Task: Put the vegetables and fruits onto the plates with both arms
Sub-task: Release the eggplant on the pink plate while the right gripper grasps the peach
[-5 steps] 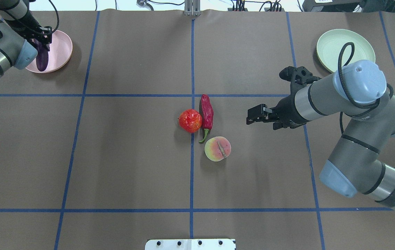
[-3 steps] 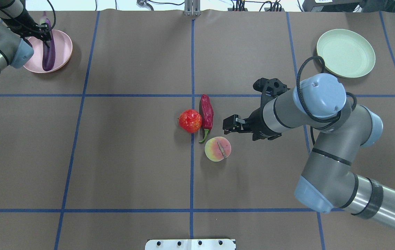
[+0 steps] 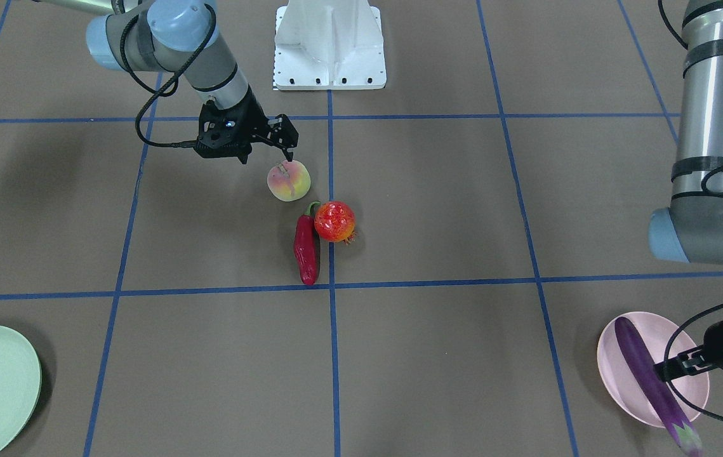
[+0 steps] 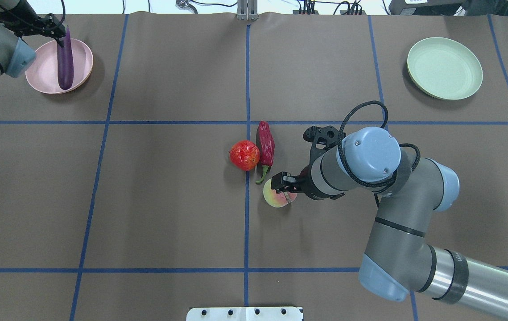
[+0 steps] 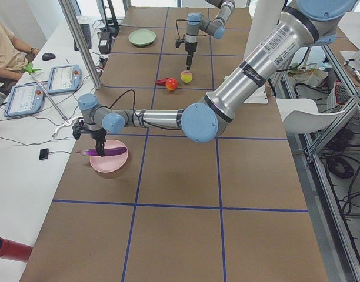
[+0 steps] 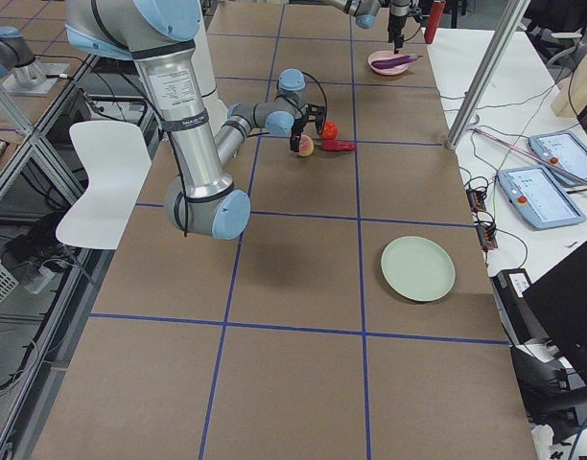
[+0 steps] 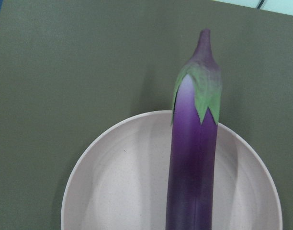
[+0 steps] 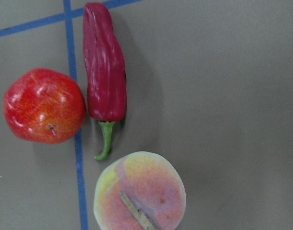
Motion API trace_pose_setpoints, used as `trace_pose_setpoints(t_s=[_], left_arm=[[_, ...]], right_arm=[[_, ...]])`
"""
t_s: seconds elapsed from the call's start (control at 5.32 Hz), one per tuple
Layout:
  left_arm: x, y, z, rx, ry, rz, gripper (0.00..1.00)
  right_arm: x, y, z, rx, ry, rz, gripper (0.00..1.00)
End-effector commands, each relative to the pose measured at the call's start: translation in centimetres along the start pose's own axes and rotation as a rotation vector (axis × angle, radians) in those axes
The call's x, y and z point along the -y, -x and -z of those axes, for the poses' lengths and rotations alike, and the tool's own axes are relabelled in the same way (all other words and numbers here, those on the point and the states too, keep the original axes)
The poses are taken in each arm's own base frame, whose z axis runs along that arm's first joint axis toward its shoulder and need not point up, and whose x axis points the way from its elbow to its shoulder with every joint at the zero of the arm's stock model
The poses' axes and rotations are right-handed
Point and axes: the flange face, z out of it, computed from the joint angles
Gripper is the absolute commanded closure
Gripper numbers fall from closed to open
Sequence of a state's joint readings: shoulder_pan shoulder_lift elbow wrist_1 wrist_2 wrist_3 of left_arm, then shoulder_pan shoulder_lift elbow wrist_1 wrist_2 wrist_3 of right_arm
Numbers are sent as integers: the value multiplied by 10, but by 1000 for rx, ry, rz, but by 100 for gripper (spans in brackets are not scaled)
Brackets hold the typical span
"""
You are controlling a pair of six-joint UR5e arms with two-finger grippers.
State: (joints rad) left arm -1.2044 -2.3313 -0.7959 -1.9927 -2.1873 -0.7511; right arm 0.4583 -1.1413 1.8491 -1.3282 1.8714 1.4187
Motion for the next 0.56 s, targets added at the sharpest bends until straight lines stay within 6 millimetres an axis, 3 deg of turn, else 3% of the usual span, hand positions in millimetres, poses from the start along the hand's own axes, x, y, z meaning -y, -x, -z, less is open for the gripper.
trace_pose_setpoints(t_s=[0.0,0.38], left_arm=[[-2,-13,14,-24,-17,-10,0],[-5,-14,16,-39,-10,-12,0]], right_arm=[[0,3,-23,-35,1,1,0],[1,16,-22,-18,1,0,0]])
